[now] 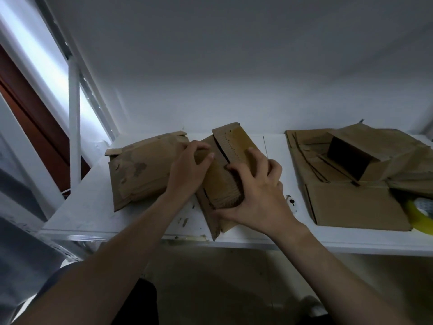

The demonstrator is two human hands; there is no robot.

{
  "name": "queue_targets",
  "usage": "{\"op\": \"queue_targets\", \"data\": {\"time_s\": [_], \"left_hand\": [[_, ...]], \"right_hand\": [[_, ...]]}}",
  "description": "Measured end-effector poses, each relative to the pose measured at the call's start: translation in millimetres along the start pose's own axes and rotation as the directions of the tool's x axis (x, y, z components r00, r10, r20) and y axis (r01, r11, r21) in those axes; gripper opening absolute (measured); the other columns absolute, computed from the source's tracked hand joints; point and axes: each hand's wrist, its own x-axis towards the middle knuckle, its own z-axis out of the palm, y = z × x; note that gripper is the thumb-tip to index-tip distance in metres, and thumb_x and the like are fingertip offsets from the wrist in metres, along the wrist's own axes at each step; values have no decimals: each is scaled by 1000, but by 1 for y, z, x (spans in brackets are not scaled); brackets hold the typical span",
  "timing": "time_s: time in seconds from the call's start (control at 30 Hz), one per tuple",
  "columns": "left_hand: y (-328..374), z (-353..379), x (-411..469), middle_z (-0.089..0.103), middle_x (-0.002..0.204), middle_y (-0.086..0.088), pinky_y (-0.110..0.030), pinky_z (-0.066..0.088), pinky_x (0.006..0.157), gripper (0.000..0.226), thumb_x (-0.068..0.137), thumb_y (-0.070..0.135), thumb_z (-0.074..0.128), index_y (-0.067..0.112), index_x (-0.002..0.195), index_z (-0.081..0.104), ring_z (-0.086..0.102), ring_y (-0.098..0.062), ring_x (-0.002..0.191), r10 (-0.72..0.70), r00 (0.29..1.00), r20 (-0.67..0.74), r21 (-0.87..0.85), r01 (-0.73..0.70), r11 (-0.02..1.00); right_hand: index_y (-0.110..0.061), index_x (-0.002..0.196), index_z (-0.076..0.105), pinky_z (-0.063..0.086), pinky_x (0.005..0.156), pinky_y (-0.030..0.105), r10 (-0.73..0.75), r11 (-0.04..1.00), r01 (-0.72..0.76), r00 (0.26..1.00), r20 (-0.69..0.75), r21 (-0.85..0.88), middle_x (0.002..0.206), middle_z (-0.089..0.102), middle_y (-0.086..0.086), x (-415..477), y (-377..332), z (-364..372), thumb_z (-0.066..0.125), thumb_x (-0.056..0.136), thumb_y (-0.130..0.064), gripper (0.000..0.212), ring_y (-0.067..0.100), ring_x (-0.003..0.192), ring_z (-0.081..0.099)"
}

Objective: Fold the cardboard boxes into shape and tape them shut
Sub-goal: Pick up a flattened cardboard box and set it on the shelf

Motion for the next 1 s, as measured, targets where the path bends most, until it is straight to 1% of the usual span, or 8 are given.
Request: {"op": "queue_targets", "data": {"time_s": [0.07, 0.23, 0.37, 0.47, 0.63, 0.73, 0.87, 1.0], "left_hand": [[-1, 3, -1, 39, 121, 8, -27, 46, 87, 25, 96, 41, 63, 31, 118, 59, 49, -11, 108, -19, 1000, 9, -3, 19, 1000], [-6, 8, -8, 42, 134, -1, -45, 45, 100, 41, 92, 45, 65, 40, 129, 47, 44, -22, 124, -133, 989, 69, -8, 134, 991], [-6, -1, -17, 40, 129, 0, -45, 43, 97, 49, 89, 50, 66, 50, 131, 41, 42, -27, 125, -151, 985, 83, -5, 152, 988], [-7, -10, -28, 42, 135, 0, -49, 43, 101, 59, 88, 55, 64, 52, 139, 35, 42, -29, 129, -157, 982, 105, 47, 153, 987], [-27, -11, -56, 29, 157, -3, -52, 39, 106, 75, 89, 67, 57, 50, 150, 17, 38, -35, 139, -279, 926, 256, 229, 223, 948], [-40, -3, -71, 28, 159, -9, -49, 41, 104, 79, 90, 71, 50, 52, 154, 7, 41, -36, 138, -389, 847, 361, 269, 305, 913], [-43, 6, -75, 37, 153, -7, -45, 43, 102, 73, 94, 68, 47, 50, 155, 10, 45, -30, 134, -304, 872, 384, 209, 238, 948], [-27, 18, -72, 30, 141, -7, -41, 44, 95, 61, 96, 66, 42, 42, 151, 27, 44, -33, 126, -241, 895, 376, 337, 110, 935]], "right_hand": [[-46, 135, 38, 42, 96, 66, -44, 998, 44, 999, 13, -37, 157, 14, 3, 2, 5, 4, 67, 51, -83, 97, 42, 138, 15], [-46, 135, 38, 38, 104, 69, -133, 991, 134, 966, 221, 14, 153, 15, 1, 13, 37, 0, 75, 55, -72, 92, 42, 140, 6], [-44, 134, 42, 37, 111, 55, -196, 978, 166, 935, 296, 124, 151, 17, -3, 20, 54, -14, 83, 56, -60, 90, 33, 142, 2], [-48, 130, 40, 39, 107, 44, -219, 968, 149, 892, 396, 201, 148, 14, -11, 17, 59, -23, 84, 57, -52, 85, 19, 141, -1], [-48, 124, 35, 43, 105, 48, -243, 969, 161, 761, 601, 189, 140, 14, -15, 6, 50, -17, 84, 60, -42, 81, 25, 139, 5], [-49, 123, 36, 33, 111, 49, -195, 980, 120, 717, 669, 157, 146, 8, -21, 3, 53, -12, 81, 63, -41, 76, 23, 148, -12], [-51, 121, 36, 26, 116, 55, -135, 990, 61, 706, 695, 130, 152, 8, -25, 5, 64, -9, 77, 65, -39, 70, 21, 151, -14], [-52, 122, 38, 17, 120, 54, -86, 993, 8, 728, 680, 117, 161, 9, -21, 7, 74, -10, 74, 65, -36, 69, 21, 154, -13]]}}
